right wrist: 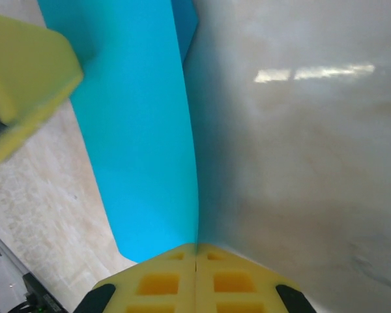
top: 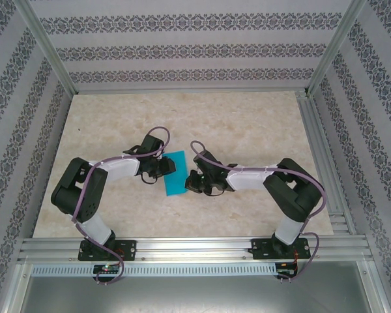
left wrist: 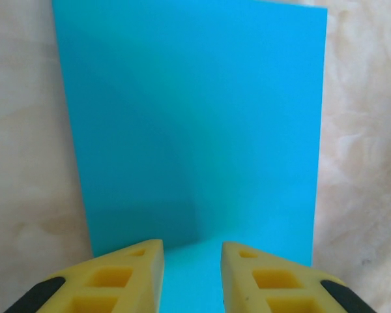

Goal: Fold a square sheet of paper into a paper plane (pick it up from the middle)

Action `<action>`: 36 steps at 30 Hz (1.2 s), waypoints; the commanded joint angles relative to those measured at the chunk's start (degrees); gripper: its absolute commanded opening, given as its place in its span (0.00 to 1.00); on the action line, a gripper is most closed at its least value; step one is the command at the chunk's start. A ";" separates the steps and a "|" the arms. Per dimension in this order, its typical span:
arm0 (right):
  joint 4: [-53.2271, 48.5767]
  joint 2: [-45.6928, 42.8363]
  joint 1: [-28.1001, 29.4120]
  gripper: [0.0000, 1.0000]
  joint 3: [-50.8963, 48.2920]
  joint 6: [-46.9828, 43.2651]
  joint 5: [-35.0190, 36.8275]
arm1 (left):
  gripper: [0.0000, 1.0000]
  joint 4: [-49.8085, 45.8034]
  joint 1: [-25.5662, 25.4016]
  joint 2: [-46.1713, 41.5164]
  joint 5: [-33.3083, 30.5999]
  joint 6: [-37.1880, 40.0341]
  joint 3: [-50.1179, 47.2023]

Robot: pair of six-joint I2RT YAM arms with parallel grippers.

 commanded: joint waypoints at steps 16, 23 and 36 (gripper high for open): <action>-3.16 -6.77 -0.28 0.25 -3.35 0.32 2.10 | 0.26 0.56 -0.61 6.47 0.48 5.66 3.76; -5.64 -8.34 -0.31 0.21 -3.33 1.43 0.47 | 0.26 0.44 -0.65 6.94 0.36 5.83 4.15; -8.60 -11.40 0.13 0.12 -1.57 2.78 0.46 | 0.25 0.40 -0.63 6.96 -0.07 5.98 4.05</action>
